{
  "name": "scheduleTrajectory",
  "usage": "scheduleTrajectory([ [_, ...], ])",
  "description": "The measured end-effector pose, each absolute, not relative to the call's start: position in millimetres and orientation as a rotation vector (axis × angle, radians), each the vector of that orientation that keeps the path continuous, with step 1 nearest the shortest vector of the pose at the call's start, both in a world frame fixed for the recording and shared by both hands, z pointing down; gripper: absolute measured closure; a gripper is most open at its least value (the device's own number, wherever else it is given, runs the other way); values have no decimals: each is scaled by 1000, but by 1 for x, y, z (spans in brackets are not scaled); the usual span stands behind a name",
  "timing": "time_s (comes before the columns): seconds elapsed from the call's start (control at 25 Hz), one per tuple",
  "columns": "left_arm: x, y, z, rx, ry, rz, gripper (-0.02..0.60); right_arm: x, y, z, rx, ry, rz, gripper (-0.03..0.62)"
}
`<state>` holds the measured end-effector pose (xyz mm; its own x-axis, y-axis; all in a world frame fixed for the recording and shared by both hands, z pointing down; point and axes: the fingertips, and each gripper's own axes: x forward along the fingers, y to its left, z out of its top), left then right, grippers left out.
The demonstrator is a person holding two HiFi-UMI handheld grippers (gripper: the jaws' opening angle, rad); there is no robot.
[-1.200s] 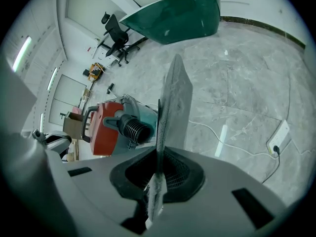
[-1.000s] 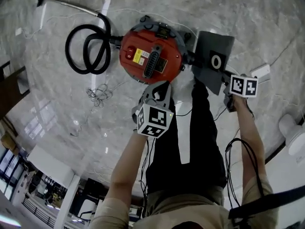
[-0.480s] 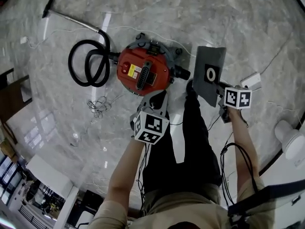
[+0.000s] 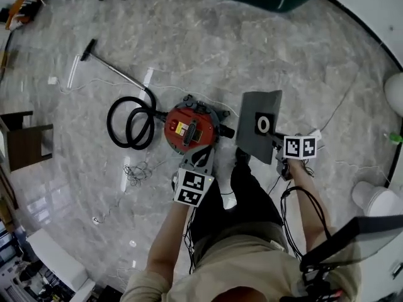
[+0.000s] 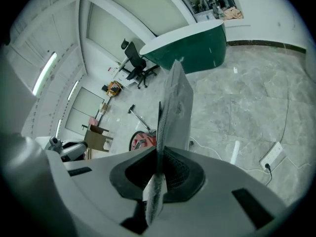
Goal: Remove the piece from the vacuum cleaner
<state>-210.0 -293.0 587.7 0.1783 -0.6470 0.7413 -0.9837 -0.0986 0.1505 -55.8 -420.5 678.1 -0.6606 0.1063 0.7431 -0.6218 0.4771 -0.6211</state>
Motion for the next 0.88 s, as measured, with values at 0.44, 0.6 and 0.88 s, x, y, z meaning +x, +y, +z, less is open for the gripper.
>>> scheduleTrajectory([
  [0.44, -188, -252, 469, 1898, -1626, 601, 588, -82, -400, 555, 351, -2118, 1231, 566],
  [0.6, -193, -247, 430, 1907, -1668, 468, 588, -87, -380, 527, 333, -2170, 1219, 566],
  [0.88, -190, -250, 386, 2025, -1721, 512, 588, -85, -366, 475, 323, -2292, 1193, 566],
])
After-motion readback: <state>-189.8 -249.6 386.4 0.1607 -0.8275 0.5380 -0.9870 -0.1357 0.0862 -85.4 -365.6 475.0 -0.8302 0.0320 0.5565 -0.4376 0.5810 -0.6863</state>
